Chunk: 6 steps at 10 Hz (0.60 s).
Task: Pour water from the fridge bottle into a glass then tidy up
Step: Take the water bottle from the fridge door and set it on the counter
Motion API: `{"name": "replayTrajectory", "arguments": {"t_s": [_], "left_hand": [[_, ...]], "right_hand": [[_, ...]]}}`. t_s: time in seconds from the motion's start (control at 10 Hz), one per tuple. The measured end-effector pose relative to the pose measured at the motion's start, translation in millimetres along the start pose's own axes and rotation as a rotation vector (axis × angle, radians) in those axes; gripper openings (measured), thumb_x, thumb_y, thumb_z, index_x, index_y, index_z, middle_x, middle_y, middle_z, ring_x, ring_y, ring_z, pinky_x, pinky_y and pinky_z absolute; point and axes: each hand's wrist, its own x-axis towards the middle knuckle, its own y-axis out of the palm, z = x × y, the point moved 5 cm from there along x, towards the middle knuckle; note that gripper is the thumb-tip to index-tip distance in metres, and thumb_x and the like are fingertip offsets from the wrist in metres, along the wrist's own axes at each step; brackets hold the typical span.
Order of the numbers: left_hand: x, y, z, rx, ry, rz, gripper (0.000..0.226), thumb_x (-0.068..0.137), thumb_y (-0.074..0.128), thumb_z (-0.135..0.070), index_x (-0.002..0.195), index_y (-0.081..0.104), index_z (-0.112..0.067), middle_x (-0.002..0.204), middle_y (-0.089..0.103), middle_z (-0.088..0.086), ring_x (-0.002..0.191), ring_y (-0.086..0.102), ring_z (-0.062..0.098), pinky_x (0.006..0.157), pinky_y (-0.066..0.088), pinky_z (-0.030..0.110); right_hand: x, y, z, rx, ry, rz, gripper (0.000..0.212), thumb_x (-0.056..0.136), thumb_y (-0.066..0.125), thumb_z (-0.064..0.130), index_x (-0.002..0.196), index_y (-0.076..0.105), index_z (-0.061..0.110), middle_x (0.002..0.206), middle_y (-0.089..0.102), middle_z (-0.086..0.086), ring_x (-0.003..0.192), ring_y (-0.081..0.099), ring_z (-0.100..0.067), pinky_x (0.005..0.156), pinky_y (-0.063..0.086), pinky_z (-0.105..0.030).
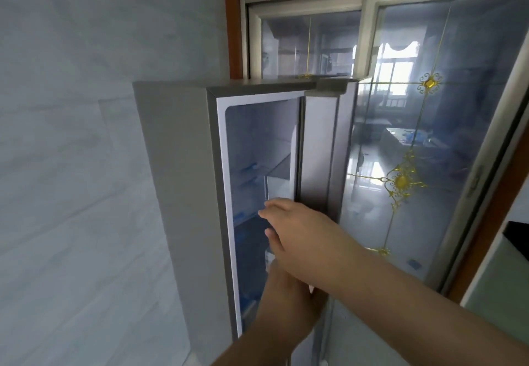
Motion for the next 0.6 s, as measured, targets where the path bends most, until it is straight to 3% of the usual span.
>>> {"name": "replayTrajectory", "arguments": {"t_s": [0.1,0.2,0.3,0.4,0.5,0.6], "left_hand": [[-3,37,-10,0.588,0.421,0.194,0.059,0.085,0.042,-0.040,0.121,0.072,-0.005,0.117,0.075,0.017,0.109,0.071,0.035,0.096,0.059,0.048],[7,57,-31,0.553,0.558,0.140,0.034,0.075,0.069,-0.037,0.106,0.073,-0.025,0.093,0.080,-0.005,0.084,0.076,0.017,0.075,0.065,0.034],[23,70,-46,0.489,0.684,0.010,0.028,0.081,0.050,-0.037,0.092,0.076,-0.033,0.084,0.076,-0.016,0.076,0.070,0.005,0.073,0.061,0.022],[42,87,-42,0.325,0.590,0.013,0.005,0.080,0.066,-0.025,0.081,0.070,-0.022,0.079,0.072,-0.003,0.071,0.064,0.017,0.066,0.060,0.037],[56,102,-46,0.283,0.497,0.050,0.008,0.080,0.072,-0.020,0.087,0.070,-0.019,0.083,0.069,-0.001,0.073,0.065,0.021,0.065,0.056,0.036],[68,124,-59,0.363,0.476,0.126,0.023,0.096,0.060,-0.024,0.115,0.074,-0.022,0.111,0.072,-0.004,0.101,0.068,0.016,0.091,0.056,0.036]], "right_hand": [[-14,9,-23,-0.053,0.066,-0.024,0.030,0.102,0.050,0.019,0.130,0.058,0.013,0.139,0.051,-0.003,0.119,0.058,-0.022,0.097,0.051,-0.034],[-36,12,-47,-0.092,0.147,-0.026,0.023,0.097,0.053,0.018,0.119,0.062,0.013,0.127,0.056,-0.003,0.112,0.058,-0.025,0.088,0.054,-0.038],[-62,5,-72,-0.133,0.220,-0.043,0.024,0.097,0.053,0.021,0.119,0.063,0.015,0.118,0.059,-0.002,0.110,0.056,-0.022,0.085,0.054,-0.039],[-91,-2,-97,-0.153,0.286,-0.091,0.025,0.096,0.056,0.024,0.117,0.067,0.016,0.115,0.062,-0.001,0.110,0.056,-0.021,0.085,0.055,-0.041],[-121,-3,-123,-0.195,0.333,-0.109,0.023,0.089,0.067,0.019,0.111,0.073,0.016,0.109,0.067,0.000,0.105,0.059,-0.021,0.081,0.056,-0.038],[-151,-3,-153,-0.215,0.410,-0.142,0.022,0.077,0.079,0.015,0.098,0.076,0.013,0.096,0.071,-0.002,0.094,0.062,-0.024,0.076,0.059,-0.041]]}}
